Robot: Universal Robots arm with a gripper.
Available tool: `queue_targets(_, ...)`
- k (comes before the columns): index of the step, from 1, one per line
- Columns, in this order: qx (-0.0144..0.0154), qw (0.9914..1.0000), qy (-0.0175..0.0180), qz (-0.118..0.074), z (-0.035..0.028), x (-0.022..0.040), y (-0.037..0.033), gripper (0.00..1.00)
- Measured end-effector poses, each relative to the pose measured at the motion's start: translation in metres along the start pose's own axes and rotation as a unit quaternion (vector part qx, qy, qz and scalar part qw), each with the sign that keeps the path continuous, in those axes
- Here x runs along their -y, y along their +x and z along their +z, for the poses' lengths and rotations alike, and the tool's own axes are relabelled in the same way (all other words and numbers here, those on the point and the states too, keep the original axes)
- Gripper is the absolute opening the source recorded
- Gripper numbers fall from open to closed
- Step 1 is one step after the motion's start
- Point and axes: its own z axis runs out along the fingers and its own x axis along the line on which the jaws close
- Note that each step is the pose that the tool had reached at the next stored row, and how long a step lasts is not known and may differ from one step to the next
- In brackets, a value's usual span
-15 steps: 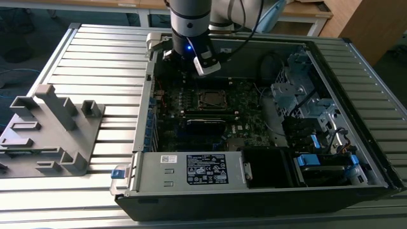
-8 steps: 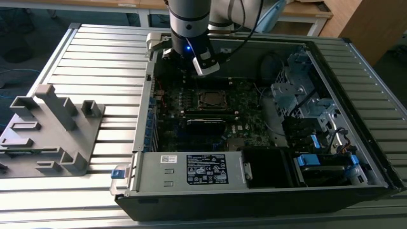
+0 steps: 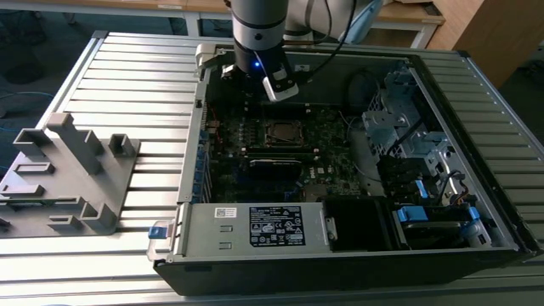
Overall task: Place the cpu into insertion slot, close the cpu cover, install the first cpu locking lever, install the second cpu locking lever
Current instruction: 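Install the first cpu locking lever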
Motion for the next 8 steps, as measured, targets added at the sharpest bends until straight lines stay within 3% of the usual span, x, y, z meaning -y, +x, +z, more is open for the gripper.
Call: queue_targets(8, 0.0, 1.0, 0.0, 0.0, 0.0003, -0.001, -0.0214, 0.11)
